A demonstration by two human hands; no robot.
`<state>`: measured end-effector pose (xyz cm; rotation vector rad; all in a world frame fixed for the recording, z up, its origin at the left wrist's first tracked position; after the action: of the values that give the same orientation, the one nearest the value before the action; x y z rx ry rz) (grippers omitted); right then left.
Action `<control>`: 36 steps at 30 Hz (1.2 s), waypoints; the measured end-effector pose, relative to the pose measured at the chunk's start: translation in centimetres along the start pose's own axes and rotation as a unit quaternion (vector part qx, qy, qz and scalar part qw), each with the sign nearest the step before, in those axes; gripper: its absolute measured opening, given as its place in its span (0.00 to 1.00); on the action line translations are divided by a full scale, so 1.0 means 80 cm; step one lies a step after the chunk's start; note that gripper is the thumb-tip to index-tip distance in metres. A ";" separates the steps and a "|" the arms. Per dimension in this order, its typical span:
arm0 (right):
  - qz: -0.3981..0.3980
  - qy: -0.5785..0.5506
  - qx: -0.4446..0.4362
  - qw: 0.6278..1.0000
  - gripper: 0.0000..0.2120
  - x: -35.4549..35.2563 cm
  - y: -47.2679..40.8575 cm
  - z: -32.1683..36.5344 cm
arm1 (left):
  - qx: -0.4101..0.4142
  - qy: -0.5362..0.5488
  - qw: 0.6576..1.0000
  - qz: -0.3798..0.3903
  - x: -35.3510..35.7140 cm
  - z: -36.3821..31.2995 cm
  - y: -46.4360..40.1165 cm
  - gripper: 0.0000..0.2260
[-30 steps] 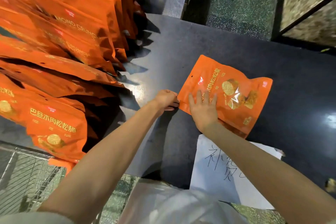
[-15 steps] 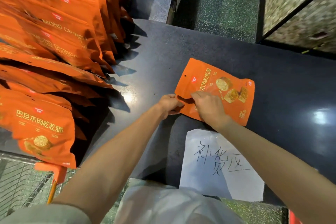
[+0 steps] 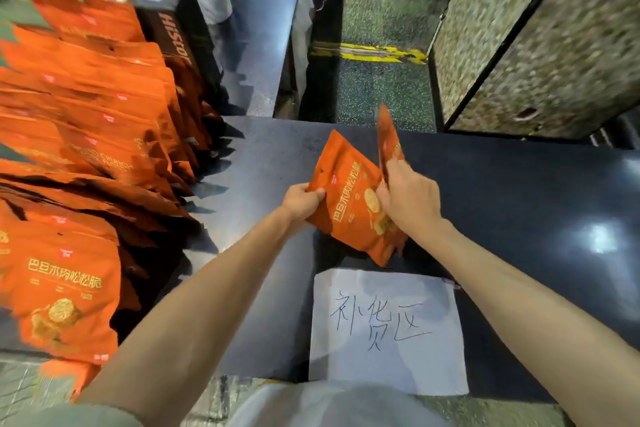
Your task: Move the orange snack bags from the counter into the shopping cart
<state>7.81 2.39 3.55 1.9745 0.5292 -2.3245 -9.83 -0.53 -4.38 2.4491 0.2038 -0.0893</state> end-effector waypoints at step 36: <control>0.190 -0.494 -0.074 0.845 0.17 -0.170 0.136 0.266 | 0.158 -0.084 0.926 -0.333 -0.232 0.043 0.459 0.07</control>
<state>-7.14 -16.43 16.97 0.5307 0.1788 -2.4836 -21.95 -33.04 18.02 2.5557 1.0063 -0.6703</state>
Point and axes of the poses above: each hand's wrist, its own y-axis away from the middle knuckle, its own x-axis out of the palm, z = x × y, the point moved 7 cm from there along -y, towards the middle knuckle, and after that the axes turned 2 degrees about x, right-handed, at the moved point
